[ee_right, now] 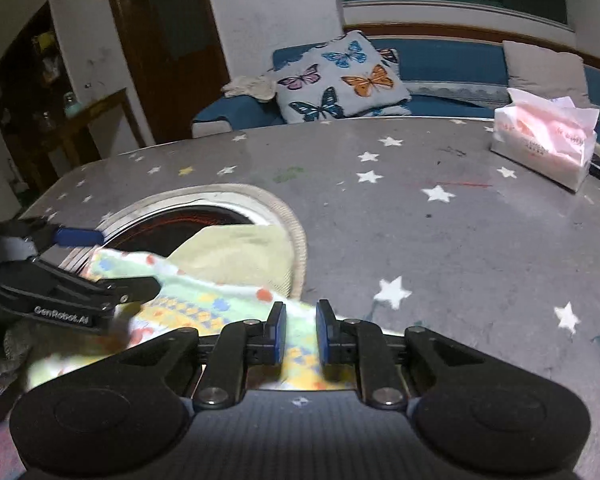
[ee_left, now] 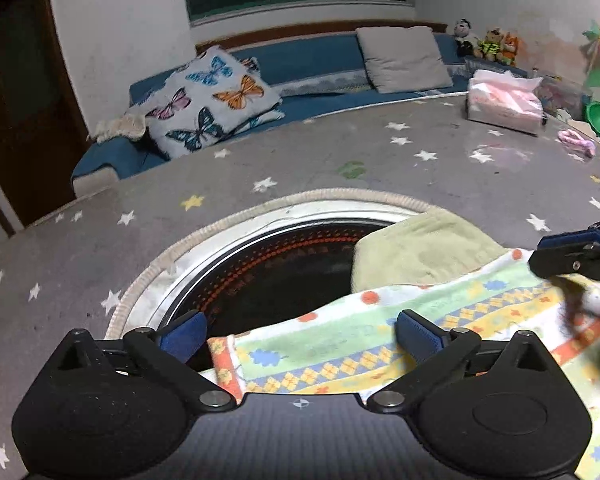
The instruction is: Fold clothes
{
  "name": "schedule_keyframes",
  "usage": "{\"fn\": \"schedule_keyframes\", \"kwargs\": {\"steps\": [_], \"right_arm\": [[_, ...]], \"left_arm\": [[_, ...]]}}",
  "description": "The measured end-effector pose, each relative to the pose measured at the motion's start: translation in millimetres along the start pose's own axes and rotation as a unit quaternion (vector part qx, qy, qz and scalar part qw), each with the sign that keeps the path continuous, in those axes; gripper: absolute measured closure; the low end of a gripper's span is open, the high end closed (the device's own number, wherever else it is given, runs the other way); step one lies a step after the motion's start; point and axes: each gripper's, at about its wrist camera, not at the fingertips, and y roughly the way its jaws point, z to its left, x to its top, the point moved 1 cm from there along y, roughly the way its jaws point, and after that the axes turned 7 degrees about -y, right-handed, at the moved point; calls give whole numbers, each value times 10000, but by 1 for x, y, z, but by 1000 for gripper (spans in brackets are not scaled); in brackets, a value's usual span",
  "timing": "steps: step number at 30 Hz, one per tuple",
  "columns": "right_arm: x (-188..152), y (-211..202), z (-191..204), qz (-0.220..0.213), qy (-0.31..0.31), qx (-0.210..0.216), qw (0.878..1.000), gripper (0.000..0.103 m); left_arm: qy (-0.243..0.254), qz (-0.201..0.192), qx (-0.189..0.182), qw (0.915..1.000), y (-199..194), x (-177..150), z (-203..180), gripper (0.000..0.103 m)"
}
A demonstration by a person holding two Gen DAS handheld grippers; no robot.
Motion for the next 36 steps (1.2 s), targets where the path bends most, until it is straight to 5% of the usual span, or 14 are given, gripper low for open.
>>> {"fn": "schedule_keyframes", "kwargs": {"steps": [15,36], "right_arm": [[8,-5,60,27,-1057,340,9938,86],[-40,-26,175,-90,-2037,1040,9735,77]], "left_arm": [[-308,122,49,9994,-1,3,18,0],[-490,-288,877,9945,-76,-74,62,0]]}}
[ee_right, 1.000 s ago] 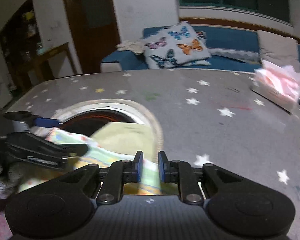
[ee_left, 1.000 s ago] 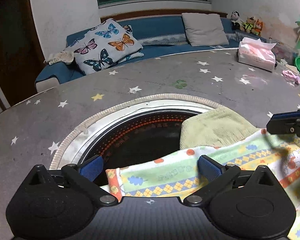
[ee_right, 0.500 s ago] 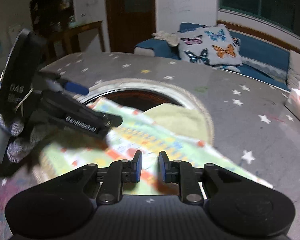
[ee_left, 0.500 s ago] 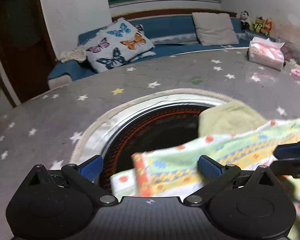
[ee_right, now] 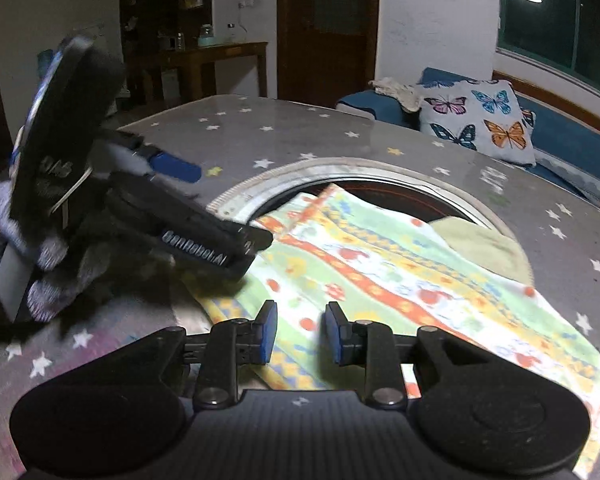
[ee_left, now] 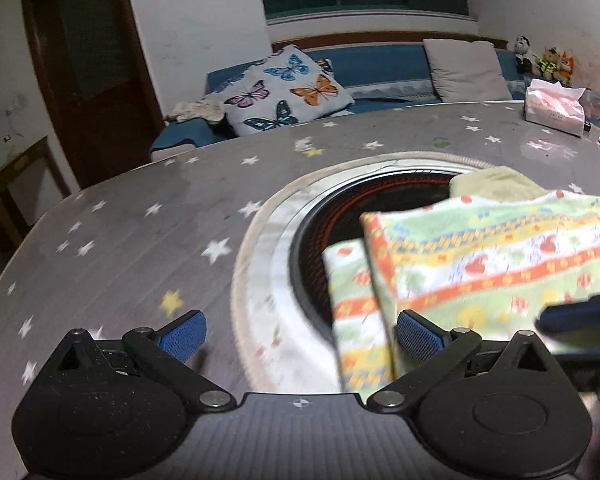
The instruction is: Fold clothes
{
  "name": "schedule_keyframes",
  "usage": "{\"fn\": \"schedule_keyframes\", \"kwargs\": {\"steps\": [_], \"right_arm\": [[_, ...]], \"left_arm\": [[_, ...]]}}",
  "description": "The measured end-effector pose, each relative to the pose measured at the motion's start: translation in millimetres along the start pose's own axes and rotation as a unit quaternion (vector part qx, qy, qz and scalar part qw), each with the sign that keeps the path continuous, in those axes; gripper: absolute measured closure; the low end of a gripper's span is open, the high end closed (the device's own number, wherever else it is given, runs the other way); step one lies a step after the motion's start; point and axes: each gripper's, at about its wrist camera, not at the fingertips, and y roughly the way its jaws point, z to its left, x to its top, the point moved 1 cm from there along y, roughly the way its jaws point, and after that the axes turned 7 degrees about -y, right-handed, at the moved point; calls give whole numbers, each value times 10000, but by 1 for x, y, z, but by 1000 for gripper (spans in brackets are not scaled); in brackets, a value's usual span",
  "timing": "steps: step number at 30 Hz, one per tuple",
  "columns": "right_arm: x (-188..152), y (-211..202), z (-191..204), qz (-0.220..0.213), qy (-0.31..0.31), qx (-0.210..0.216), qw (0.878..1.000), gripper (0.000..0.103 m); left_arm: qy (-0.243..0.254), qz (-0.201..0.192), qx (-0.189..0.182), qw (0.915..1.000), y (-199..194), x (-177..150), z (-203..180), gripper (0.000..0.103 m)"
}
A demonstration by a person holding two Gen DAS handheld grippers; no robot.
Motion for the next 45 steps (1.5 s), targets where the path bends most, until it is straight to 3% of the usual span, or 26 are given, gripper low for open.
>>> {"fn": "schedule_keyframes", "kwargs": {"steps": [11,21,25,28,36,40,45], "right_arm": [[-3,-11,14,-89,-69,191,9998,76],[-47,-67,-36,-122,945,-641,9934,72],[-75,-86,-62,33,1469,-1042,9836,72],[-88,-97,-73,111,1662,-1095,9799,72],[-69,-91,-94,-148,1629,-1115,9802,71],[-75,-76,-112,51,1950,-1010,9756,72],[-71,-78,-126,-47,1987,-1153,9732,72]], "left_arm": [[-364,-197,106,9991,-37,-21,22,0],[-203,-330,-417,9984,-40,-8,-15,0],[4,-152,-400,9991,-31,-16,-28,0],[46,-81,-348,9994,-30,-21,-27,0],[106,-201,-296,9993,-30,-1,-33,0],[186,-149,-229,9995,-16,8,-35,0],[124,-26,-140,9998,9,25,-35,0]]}}
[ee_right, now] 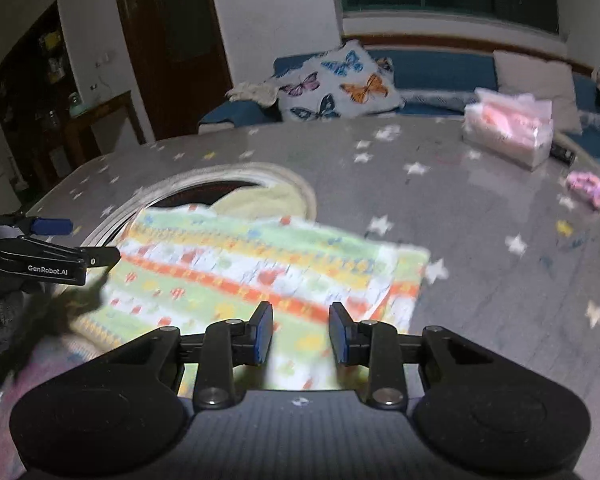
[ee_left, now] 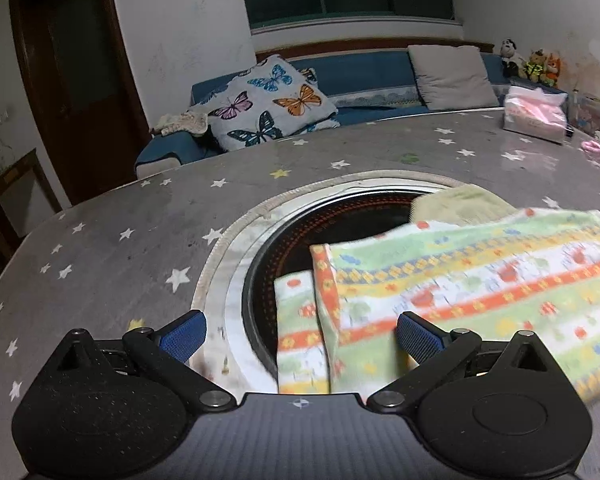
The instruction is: Fold clothes
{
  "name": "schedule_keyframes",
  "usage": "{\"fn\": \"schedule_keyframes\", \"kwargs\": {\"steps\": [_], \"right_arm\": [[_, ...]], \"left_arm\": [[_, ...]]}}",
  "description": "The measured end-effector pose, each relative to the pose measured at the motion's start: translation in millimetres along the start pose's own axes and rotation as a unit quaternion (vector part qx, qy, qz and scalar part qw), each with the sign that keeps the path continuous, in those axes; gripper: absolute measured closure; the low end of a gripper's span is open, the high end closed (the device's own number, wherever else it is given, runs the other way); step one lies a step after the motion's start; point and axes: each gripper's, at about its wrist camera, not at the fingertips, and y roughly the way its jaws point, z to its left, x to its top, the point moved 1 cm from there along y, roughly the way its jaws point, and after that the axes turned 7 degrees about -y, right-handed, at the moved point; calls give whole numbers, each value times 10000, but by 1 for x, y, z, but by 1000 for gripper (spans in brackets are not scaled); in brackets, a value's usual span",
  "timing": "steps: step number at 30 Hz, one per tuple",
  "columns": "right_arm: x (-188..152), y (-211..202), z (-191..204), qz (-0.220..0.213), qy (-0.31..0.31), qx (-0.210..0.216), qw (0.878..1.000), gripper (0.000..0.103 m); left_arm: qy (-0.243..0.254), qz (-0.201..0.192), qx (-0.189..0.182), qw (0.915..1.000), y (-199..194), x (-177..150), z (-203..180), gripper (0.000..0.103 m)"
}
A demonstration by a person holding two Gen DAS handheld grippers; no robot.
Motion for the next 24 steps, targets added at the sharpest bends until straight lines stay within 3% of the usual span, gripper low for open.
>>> {"fn": "schedule_keyframes", "kwargs": {"steps": [12,17,24], "right_arm": [[18,27,-23,84,100,-303,9995,75],[26,35,-22,68,17,-367,9993,73],[43,53,-7,20,-222,-184,9996,73]], "left_arm": [[-206,235,338,9989,46,22,13,0],[-207,106,137,9996,37,30,3,0],[191,69,-77,9998,49,41,-34,0]]}}
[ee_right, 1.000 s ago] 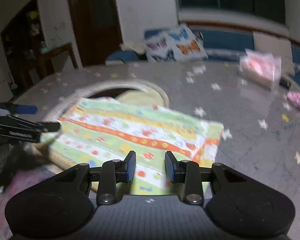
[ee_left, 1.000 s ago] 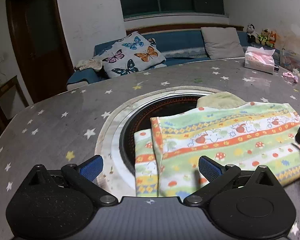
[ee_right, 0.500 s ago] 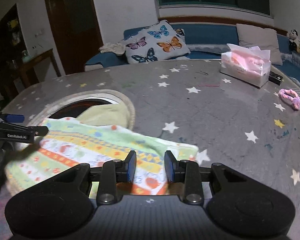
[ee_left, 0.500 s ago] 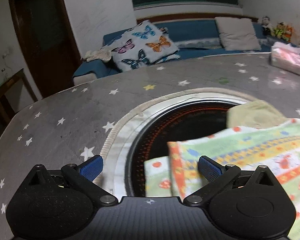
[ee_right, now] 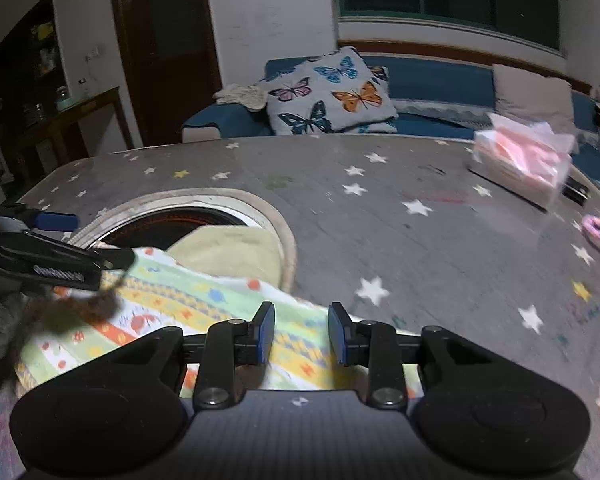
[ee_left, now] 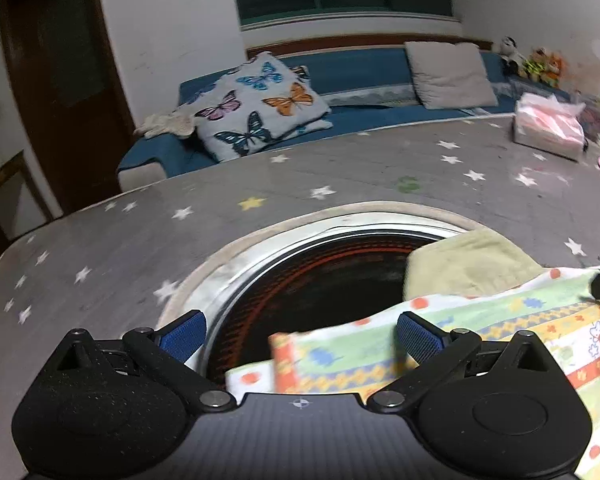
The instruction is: Fold clothes
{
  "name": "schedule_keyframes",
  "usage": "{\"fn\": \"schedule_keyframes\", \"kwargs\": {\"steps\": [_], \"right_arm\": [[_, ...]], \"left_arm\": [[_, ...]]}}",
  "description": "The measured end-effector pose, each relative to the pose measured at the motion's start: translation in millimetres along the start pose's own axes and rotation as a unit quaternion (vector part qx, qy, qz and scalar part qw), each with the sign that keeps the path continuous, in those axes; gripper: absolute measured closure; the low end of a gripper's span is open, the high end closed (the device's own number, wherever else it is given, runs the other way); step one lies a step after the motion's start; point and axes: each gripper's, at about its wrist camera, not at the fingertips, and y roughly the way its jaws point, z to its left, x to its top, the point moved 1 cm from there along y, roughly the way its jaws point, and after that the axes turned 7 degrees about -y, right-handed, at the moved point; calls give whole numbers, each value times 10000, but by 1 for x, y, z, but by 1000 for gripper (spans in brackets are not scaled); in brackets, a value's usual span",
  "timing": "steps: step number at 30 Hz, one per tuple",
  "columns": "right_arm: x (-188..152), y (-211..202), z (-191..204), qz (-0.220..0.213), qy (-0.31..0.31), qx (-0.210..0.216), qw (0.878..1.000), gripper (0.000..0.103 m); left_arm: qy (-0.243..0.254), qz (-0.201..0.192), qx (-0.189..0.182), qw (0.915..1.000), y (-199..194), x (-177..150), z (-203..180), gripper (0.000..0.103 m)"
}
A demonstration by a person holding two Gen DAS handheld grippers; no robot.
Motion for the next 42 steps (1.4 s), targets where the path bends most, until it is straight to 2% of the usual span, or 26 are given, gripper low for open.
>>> {"fn": "schedule_keyframes", "kwargs": {"steps": [3,7,11,14,17,25,28,35,36,40,42], "right_arm": [[2,9,3,83,-51,-23,9999,73],[4,19,6,198,-117,-78,9997,73],[7,3,16,82,-329,-38,9994,73],[8,-11,37,-13,-581,170,9982,72],[8,-24,60,-110,-850,414,9955,66],[-4,-36,153,-122,-1995,1429,9693,63],[-7,-30,169,-81,-2173,1440,9654,63],[-15,-15,206,14,-2587,1465,9548,65],[-16,-13,211,28,-2645,1468,9531,66],[-17,-9,223,52,-2714,1489,9509,90],[-13,-14,218,-7,-2545,1532,9549,94]], "left_arm": [[90,85,201,9997,11,2,-5,0],[-74,176,140,9997,12,1,6,0],[-270,105,117,9995,-2,1,24,0],[-449,27,190,9988,-15,1,43,0],[-666,63,211,9975,-25,-7,59,0],[-1246,175,258,9917,-48,-28,102,0],[-1457,220,224,9888,-57,-36,116,0],[-1891,316,-237,9812,-72,-50,129,0],[-1959,344,-340,9794,-74,-51,129,0],[-2186,452,-711,9722,-78,-54,127,0],[-2297,489,-873,9681,-80,-54,125,0]]}}
